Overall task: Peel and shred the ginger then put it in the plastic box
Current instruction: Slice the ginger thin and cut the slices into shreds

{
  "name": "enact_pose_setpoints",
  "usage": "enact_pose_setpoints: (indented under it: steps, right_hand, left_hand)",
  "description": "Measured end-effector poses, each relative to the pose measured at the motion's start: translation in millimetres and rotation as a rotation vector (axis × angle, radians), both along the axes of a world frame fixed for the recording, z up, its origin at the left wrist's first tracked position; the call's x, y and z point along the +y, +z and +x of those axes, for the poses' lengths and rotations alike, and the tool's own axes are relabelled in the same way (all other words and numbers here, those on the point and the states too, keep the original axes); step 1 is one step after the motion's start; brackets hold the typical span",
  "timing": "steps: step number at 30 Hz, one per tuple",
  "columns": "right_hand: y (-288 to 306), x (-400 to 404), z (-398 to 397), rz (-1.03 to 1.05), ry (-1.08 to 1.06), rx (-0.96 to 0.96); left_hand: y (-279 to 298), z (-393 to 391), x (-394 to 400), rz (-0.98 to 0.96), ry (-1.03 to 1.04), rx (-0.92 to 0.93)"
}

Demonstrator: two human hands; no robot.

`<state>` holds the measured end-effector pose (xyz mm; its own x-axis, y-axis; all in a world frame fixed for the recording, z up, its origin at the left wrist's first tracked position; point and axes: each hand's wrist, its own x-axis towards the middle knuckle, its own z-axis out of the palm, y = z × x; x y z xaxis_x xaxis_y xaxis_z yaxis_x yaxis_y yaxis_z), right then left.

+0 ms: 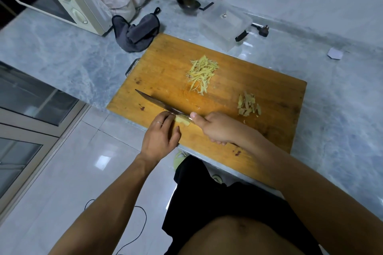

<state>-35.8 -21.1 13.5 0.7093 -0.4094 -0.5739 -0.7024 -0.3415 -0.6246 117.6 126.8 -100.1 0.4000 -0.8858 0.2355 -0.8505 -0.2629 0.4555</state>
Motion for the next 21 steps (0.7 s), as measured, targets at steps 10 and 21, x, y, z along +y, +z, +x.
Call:
enact_pose_setpoints:
  steps: [10, 21]
  right_hand:
    - [0.2, 11.3, -10.8, -0.170, 0.057, -0.065]
    - [2.0, 16.7, -9.1, -0.224, 0.109, -0.021]
  left_hand:
    - [6.4, 0.1, 2.2, 0.060, -0.057, -0.017]
    - [-3.2, -4.9, 3.1, -0.015, -0.027, -0.032]
